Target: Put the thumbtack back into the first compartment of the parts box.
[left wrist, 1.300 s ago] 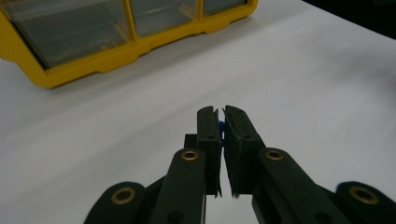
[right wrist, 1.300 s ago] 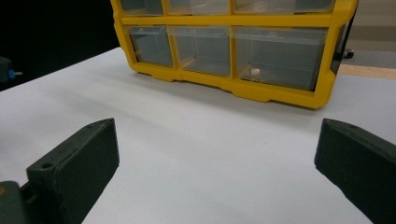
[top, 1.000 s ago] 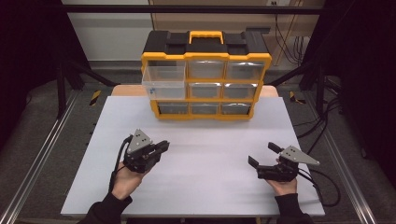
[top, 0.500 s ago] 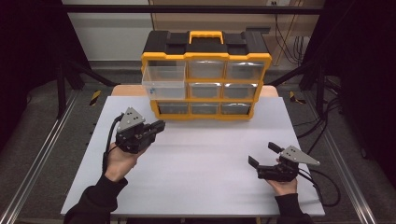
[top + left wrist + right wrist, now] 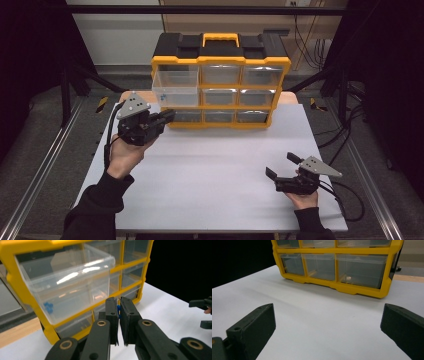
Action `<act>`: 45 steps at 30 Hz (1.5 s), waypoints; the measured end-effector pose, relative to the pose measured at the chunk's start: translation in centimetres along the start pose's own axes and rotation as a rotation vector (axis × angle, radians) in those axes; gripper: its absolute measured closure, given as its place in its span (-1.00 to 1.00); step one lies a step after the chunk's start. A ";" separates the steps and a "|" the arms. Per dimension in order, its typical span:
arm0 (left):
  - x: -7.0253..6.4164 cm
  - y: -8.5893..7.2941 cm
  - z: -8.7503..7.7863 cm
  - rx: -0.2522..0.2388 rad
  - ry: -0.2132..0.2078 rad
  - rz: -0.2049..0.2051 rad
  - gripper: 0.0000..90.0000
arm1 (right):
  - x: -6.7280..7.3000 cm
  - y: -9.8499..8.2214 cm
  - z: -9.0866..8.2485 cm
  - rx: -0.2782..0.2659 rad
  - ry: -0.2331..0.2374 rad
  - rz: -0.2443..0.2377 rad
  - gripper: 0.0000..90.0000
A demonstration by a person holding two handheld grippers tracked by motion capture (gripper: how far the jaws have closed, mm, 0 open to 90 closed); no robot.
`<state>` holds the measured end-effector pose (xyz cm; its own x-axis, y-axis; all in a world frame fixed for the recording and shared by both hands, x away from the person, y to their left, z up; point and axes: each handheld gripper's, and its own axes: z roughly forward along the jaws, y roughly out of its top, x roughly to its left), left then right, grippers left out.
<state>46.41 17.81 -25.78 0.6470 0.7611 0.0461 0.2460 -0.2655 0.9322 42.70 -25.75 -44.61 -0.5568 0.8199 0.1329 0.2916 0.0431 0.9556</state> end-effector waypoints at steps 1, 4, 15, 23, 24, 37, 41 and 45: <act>-0.1 0.3 0.0 -0.006 0.004 0.003 0.88 | 0.0 0.0 0.0 -0.001 0.000 0.000 -0.98; -0.1 1.3 -0.2 -0.008 0.011 0.017 0.88 | -0.1 0.0 0.0 -0.002 0.001 -0.010 -0.98; 0.6 4.2 0.4 -0.015 0.047 0.028 0.88 | -0.2 0.0 0.0 -0.007 0.000 -0.020 -0.98; 1.7 5.2 1.3 -0.020 0.070 0.019 0.88 | -0.1 0.0 0.0 -0.001 0.001 -0.005 -0.98; 1.8 5.3 1.5 -0.017 0.076 0.022 0.88 | -0.1 0.0 0.0 -0.001 0.002 -0.006 -0.98; 3.3 6.3 3.7 0.009 0.120 0.041 0.88 | -0.2 0.0 0.0 -0.006 0.001 -0.022 -0.98; 3.6 6.3 4.5 0.015 0.131 0.047 0.88 | -0.1 0.0 0.0 -0.003 0.002 -0.010 -0.98; 4.0 6.2 5.1 0.026 0.146 0.038 0.88 | 0.0 0.0 0.1 -0.011 0.010 0.004 -0.98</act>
<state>54.20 16.14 -21.67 0.5452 0.8274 0.1349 0.2427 -0.3098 0.9193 42.78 -25.69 -44.63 -0.5631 0.8145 0.1397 0.2853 0.0329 0.9579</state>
